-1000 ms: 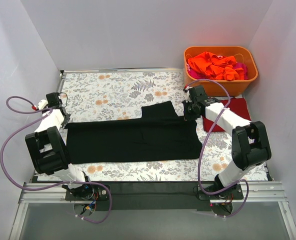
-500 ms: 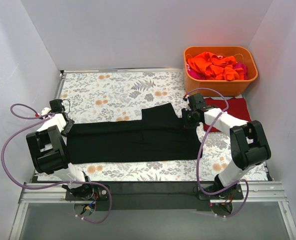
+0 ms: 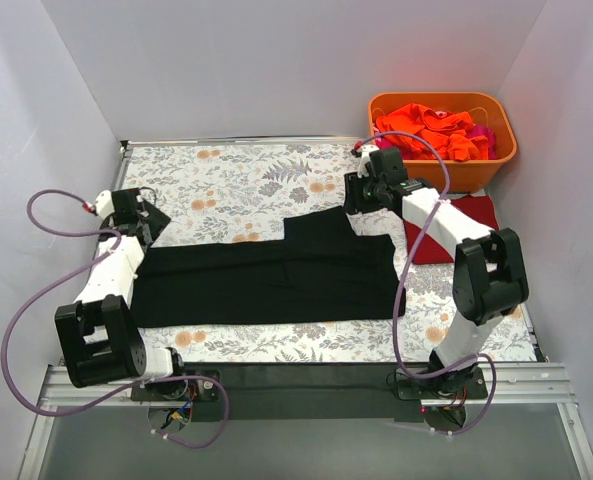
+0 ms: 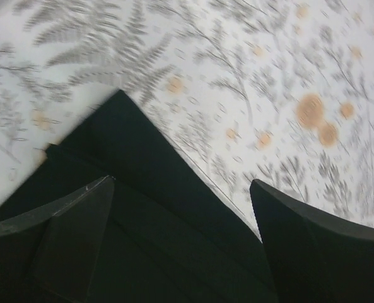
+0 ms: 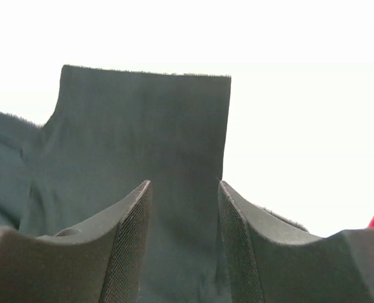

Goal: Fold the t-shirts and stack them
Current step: Fold the tshirt

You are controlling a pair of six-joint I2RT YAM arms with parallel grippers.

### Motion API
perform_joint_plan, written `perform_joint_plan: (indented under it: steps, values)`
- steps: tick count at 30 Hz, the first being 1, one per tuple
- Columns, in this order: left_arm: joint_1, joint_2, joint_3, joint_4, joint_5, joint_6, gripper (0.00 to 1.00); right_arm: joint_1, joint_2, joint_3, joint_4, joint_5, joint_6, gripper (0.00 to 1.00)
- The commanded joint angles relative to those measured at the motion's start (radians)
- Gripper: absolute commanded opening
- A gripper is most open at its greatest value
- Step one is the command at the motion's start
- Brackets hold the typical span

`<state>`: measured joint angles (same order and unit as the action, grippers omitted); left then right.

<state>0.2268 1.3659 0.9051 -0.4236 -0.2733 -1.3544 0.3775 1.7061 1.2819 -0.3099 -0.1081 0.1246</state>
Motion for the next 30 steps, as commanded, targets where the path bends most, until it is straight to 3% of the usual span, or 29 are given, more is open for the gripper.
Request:
perform_joint_plan:
  steps: [1,6,12,23,30]
  values:
    - [-0.124,-0.034,0.020,0.009,0.029,0.064,0.83,0.004,0.098,0.072,0.048,0.001,-0.048,0.45]
    - [-0.276,-0.028,0.058,0.019,0.085,0.130,0.84,0.004,0.229,0.172,0.075,0.005,-0.075,0.43]
    - [-0.351,-0.089,-0.018,0.045,0.154,0.158,0.85,0.008,0.337,0.241,0.075,0.034,-0.091,0.42]
    - [-0.379,-0.313,-0.264,0.101,0.155,0.158,0.87,0.009,0.438,0.275,0.075,0.056,-0.089,0.42]
    - [-0.379,-0.352,-0.307,0.137,0.143,0.155,0.87,0.027,0.474,0.287,0.068,0.045,-0.092,0.34]
